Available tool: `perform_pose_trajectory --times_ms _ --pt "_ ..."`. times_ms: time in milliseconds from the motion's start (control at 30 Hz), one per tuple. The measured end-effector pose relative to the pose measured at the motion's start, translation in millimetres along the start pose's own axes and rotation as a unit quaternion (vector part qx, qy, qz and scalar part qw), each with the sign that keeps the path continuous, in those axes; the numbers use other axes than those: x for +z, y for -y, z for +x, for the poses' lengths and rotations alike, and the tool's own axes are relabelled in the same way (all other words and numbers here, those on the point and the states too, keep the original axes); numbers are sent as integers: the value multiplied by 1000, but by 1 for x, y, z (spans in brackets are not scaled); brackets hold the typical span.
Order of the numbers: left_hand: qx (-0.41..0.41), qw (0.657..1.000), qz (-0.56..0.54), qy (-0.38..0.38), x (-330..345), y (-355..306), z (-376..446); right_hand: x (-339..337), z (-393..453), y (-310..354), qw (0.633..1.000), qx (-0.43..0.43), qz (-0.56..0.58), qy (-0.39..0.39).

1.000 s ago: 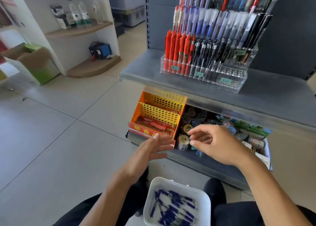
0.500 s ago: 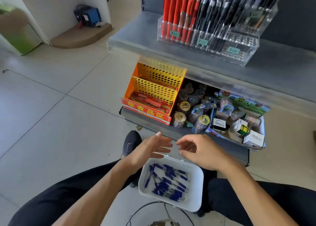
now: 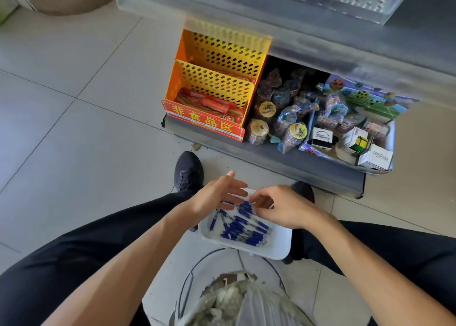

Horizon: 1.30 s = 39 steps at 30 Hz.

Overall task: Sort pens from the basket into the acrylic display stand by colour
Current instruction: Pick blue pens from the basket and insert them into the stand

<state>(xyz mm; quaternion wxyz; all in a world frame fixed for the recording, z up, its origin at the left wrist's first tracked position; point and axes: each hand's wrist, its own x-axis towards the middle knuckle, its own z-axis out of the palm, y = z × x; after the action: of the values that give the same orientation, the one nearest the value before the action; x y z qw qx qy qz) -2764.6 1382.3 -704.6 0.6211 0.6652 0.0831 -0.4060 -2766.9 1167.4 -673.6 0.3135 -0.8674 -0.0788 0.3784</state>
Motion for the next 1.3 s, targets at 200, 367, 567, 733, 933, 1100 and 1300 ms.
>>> perform_pose_trajectory --times_ms 200,367,567,733,933,1100,1300 --pt "-26 1000 -13 4 -4 14 10 19 13 -24 1000 10 21 16" --pt "-57 997 -44 -12 1 30 22 39 27 -49 999 41 2 26" --pt "-132 975 -156 -91 4 67 34 75 51 -75 995 93 -8 28" --pt "-179 952 -211 -129 13 103 36 102 68 -90 993 114 -8 18" --pt "-169 933 -272 -162 11 109 43 132 83 -116 988 106 22 -114" --pt "-171 914 -318 -185 14 118 46 149 95 -131 983 129 -20 -125" --pt "-155 906 -346 -186 14 121 45 155 116 -145 980 155 -72 -107"
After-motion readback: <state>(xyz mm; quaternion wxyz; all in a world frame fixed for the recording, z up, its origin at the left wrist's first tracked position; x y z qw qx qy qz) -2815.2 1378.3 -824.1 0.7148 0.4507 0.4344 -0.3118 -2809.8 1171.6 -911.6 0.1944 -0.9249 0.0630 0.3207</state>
